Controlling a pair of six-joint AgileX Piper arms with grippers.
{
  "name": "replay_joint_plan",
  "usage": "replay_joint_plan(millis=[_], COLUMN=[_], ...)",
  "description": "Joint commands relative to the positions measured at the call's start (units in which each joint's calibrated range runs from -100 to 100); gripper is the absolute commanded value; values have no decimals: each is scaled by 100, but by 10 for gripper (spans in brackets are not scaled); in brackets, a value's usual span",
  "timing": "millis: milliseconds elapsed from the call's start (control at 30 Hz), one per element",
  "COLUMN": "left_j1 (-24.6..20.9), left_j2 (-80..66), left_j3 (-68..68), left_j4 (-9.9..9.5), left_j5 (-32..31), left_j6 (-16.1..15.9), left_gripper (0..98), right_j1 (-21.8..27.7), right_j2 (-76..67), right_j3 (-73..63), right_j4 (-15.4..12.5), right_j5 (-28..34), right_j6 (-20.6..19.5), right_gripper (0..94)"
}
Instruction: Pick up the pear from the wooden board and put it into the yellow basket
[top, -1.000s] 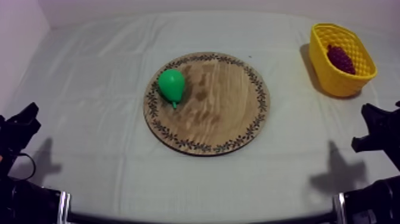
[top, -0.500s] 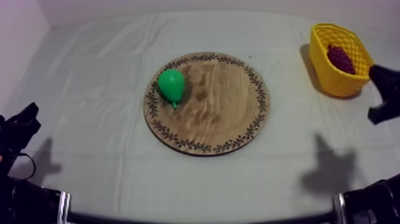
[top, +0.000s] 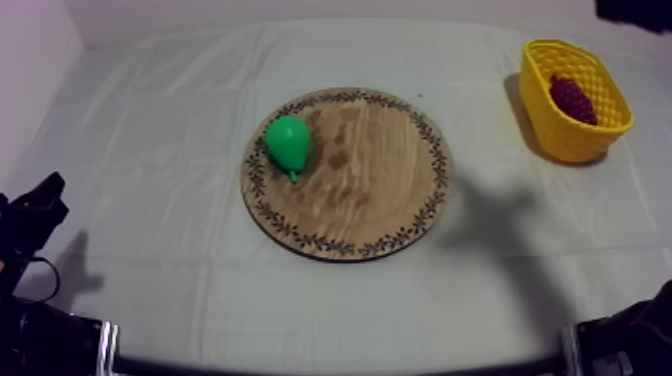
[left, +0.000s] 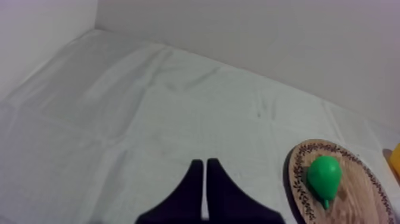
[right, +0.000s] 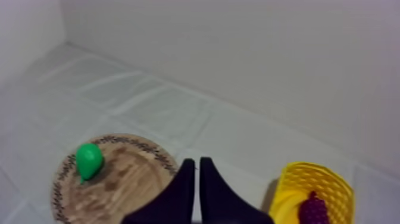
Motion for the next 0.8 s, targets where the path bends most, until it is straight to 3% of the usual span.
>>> replay_joint_plan(millis=[0, 467, 767], left_j1=[1, 1, 1], left_j2=[0, 0, 0], left_j3=[0, 0, 0], left_j4=[-2, -2, -2], left_j5=[-1, -1, -1], left_j6=[0, 0, 0], left_gripper=[1, 1, 1], right_j1=[-362, -1751, -2195], right_j2=[1013, 3816, 5512], right_j3=[-1064, -4095, -6488], right_j4=[202, 981, 1131], right_j5=[323, 3197, 4837], right_j6=[-439, -1377, -2004], right_gripper=[3, 3, 3])
